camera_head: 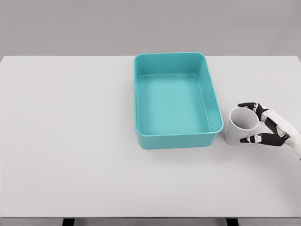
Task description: Put the paper cup into the basket with your right arm
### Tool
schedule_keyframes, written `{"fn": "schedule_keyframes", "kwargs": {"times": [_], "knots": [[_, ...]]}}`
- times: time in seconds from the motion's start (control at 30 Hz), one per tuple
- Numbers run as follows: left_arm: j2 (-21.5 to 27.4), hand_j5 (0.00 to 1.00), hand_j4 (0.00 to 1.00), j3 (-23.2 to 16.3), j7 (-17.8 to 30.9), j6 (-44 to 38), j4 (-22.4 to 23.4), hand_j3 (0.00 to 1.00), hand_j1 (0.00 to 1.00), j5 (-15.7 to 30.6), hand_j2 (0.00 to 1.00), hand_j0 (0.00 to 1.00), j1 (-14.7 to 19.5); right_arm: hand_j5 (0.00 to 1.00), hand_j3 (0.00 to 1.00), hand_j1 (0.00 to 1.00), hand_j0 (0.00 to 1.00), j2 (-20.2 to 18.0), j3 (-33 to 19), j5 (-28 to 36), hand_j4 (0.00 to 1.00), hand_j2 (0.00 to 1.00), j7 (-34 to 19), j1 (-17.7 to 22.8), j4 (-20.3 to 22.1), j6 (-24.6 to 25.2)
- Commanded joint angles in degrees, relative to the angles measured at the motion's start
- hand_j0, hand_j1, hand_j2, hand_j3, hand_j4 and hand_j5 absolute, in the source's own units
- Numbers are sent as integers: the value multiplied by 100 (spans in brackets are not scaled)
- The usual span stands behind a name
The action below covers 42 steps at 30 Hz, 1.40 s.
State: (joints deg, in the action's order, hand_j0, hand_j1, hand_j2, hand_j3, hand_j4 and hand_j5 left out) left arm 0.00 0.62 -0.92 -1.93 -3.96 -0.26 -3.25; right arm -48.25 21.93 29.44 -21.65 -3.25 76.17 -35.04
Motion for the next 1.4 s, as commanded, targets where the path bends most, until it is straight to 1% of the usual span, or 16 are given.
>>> {"fn": "schedule_keyframes", "kwargs": {"times": [0.0, 0.1, 0.33, 0.57, 0.73, 0.8, 0.93, 1.0, 1.27, 1.37], "knots": [[0, 100, 100, 0, -5, 0, 1, 100, 100, -1, 100, 100, 0, 51, 51, 51, 51, -18, -5, 45, 51, 51, 3, 0, 3, 4], [0, 100, 100, 0, 4, 0, 1, 100, 100, -1, 100, 100, 0, 51, 51, 51, 51, -45, -5, 45, 51, 51, 3, -26, 12, 4], [0, 100, 100, 0, 4, 0, 1, 100, 100, -1, 100, 100, 0, 51, 51, 51, 51, -71, -5, 45, 51, 51, 3, -281, 30, 4], [0, 100, 100, 0, 4, 0, 1, 100, 100, -1, 100, 100, 0, 51, 51, 51, 51, -80, 13, 27, 51, 51, 3, -703, 38, 4], [0, 100, 100, 0, 4, 0, 1, 100, 100, -1, 100, 100, 0, 50, 50, 50, 50, -80, 136, 18, 50, 50, 3, -1107, 39, 4], [0, 100, 100, 0, 4, 0, 1, 100, 100, -1, 100, 100, 0, 49, 49, 49, 49, -62, 285, 18, 49, 49, 12, -1327, 39, 4], [0, 100, 100, 0, 4, 0, 1, 100, 100, -1, 100, 100, 0, 49, 49, 49, 49, -53, 400, 9, 49, 49, 12, -1617, 39, 4], [0, 100, 100, 0, -5, 0, 1, 100, 100, -1, 100, 100, 0, 49, 49, 49, 49, -27, 549, 9, 49, 49, 12, -1819, 39, 4], [0, 100, 100, 0, 4, 0, 1, 100, 100, -1, 100, 100, 0, 48, 48, 48, 48, 70, 839, -8, 48, 48, 12, -2373, 30, 4], [0, 100, 100, 0, -5, 0, 1, 100, 100, -1, 100, 100, 0, 47, 47, 47, 47, 114, 953, -228, 47, 47, 12, -2610, 30, 4]]}}
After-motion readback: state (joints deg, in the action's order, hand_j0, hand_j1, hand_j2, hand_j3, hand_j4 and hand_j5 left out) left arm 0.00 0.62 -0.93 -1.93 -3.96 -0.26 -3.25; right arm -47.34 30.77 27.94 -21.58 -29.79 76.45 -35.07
